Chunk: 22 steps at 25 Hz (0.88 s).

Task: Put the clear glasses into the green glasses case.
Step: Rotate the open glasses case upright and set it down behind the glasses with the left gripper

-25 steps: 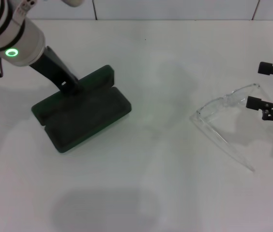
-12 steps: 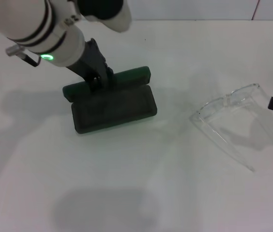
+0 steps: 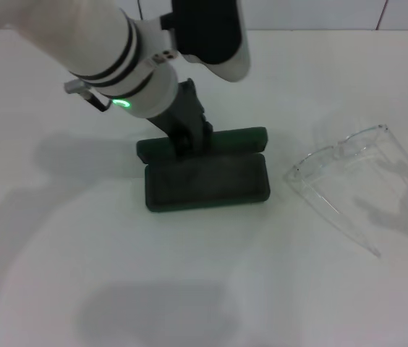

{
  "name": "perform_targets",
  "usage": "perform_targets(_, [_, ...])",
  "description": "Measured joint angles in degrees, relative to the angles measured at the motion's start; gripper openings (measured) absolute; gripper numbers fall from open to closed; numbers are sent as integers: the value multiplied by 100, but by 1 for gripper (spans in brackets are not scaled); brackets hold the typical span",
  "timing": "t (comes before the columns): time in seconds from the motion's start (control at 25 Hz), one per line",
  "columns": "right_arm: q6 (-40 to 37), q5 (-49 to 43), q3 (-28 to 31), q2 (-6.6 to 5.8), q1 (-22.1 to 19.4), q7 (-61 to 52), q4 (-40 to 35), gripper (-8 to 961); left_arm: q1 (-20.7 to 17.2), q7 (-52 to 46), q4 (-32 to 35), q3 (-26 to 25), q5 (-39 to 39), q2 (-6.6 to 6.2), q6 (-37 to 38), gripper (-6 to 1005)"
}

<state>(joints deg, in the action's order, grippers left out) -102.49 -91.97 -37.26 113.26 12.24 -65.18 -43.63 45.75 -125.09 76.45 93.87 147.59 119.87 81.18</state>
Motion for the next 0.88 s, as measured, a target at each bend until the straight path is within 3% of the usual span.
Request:
perform_targets(0.24, [-46, 0, 33, -14, -74, 13, 4, 872, 92, 28, -120, 310, -57, 1, -260, 241])
perform_targets(0.88, [-116, 3, 53, -15, -82, 31, 58, 872, 174, -29, -220, 556, -57, 18, -480, 260])
